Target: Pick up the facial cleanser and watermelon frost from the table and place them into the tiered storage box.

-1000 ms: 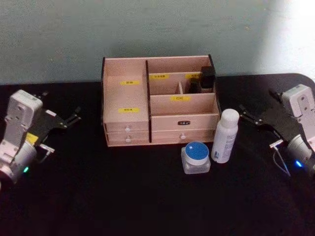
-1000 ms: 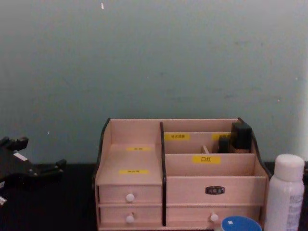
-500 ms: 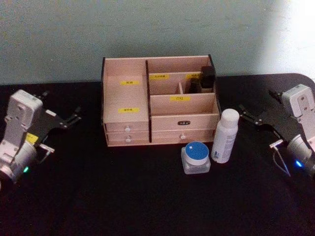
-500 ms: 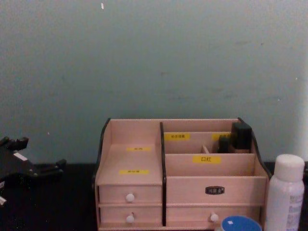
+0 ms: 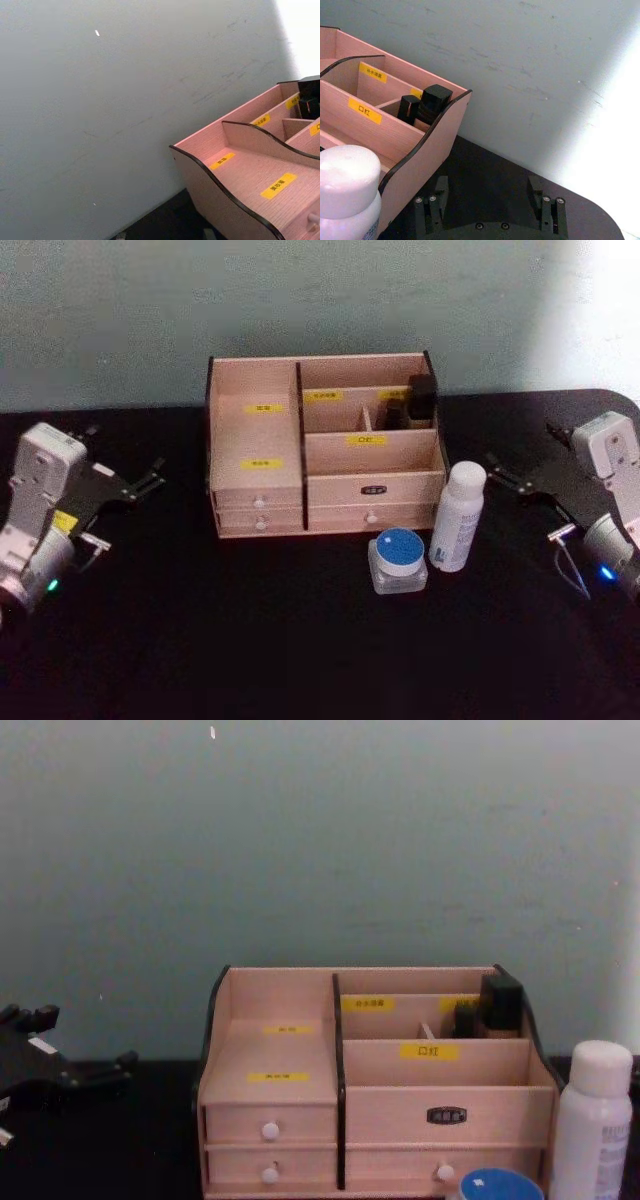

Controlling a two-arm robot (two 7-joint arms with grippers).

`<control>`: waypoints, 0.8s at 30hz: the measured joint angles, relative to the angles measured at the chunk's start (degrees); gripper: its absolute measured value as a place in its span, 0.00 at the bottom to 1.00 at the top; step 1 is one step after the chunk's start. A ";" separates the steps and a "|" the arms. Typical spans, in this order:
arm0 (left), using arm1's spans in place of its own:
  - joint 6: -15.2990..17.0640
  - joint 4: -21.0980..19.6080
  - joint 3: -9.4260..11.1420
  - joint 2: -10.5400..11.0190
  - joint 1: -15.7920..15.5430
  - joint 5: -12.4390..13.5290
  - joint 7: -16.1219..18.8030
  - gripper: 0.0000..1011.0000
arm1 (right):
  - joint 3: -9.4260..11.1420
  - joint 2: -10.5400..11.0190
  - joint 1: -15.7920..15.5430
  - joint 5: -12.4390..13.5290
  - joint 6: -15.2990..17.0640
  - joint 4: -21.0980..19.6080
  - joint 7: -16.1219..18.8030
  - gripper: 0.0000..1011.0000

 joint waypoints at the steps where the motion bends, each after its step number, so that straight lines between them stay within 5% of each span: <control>1: 0.00 0.00 0.00 0.00 0.00 0.00 0.00 0.99 | 0.00 0.00 0.00 0.00 0.00 0.00 0.00 0.99; 24: 0.00 0.00 0.00 0.00 0.00 0.00 0.00 0.99 | 0.00 0.00 0.00 0.00 0.00 0.00 0.00 0.99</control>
